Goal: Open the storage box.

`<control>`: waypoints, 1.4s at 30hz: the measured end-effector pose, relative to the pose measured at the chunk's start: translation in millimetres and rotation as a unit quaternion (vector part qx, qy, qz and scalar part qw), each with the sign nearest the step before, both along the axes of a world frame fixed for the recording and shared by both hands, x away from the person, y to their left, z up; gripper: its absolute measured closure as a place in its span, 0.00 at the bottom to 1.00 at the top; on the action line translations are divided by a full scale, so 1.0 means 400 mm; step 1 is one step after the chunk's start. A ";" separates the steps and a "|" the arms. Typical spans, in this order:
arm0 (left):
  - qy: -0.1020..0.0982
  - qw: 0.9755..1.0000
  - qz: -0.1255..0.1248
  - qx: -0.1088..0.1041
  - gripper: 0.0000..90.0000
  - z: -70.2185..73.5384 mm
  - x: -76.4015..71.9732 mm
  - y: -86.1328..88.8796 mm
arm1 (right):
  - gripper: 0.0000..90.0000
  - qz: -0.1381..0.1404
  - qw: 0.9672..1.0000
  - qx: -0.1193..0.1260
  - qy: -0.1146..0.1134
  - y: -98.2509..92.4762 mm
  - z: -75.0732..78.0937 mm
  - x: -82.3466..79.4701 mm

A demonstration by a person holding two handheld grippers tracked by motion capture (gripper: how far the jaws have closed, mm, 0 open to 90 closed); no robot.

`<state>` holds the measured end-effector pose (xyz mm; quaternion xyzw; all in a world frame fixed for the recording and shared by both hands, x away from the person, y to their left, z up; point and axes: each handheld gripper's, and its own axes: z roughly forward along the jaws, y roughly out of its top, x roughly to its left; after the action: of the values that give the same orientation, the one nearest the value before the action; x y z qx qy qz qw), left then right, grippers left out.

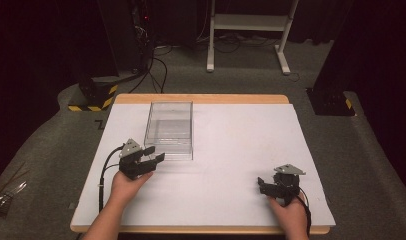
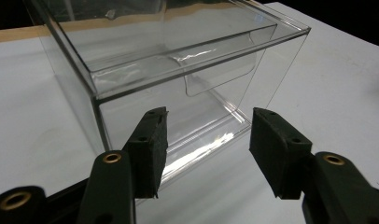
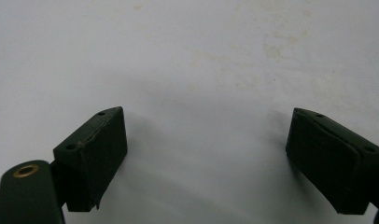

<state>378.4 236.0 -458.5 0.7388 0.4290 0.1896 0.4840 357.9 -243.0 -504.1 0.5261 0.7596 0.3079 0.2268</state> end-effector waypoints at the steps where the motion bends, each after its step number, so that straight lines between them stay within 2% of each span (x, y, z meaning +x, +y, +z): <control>1: -0.002 1.000 -0.001 -0.003 0.52 -0.001 0.003 0.000 | 0.14 0.000 1.000 0.000 0.000 0.000 0.000 0.000; 5: 0.004 1.000 -0.002 -0.016 0.51 -0.010 0.017 0.004 | 0.14 0.000 1.000 0.000 0.001 0.000 0.000 0.000; 9: -0.007 1.000 0.002 -0.026 0.56 -0.012 0.025 0.004 | 0.14 0.000 1.000 0.000 0.000 0.000 0.000 0.000; 12: -0.007 0.999 0.004 -0.032 0.59 -0.014 0.029 0.006 | 0.14 0.000 1.000 0.000 0.000 0.000 0.000 0.000; 15: -0.006 0.999 0.003 -0.034 0.61 -0.015 0.035 0.007 | 0.14 0.000 1.000 0.000 0.001 0.000 0.000 0.000; 17: -0.006 1.000 0.002 -0.028 0.62 -0.015 0.039 0.005 | 0.14 0.000 1.000 0.000 0.000 0.000 0.000 0.000; 25: -0.003 0.999 0.003 -0.046 0.67 -0.023 0.053 0.009 | 0.14 0.000 1.000 0.000 0.000 0.000 0.000 0.000; 33: -0.010 0.998 -0.019 -0.057 0.68 -0.031 0.058 0.009 | 0.14 0.001 1.000 -0.001 0.000 -0.001 0.000 0.000; 35: -0.010 0.998 -0.018 -0.057 0.70 -0.032 0.059 0.009 | 0.14 0.001 1.000 -0.001 0.000 0.000 0.000 0.000; 42: -0.019 0.997 -0.029 -0.063 0.80 -0.037 0.061 0.007 | 0.14 0.001 1.000 0.000 -0.001 0.000 0.000 0.000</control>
<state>402.7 238.8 -473.2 0.7152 0.4093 0.1623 0.5428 357.9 -243.1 -504.2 0.5247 0.7600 0.3087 0.2274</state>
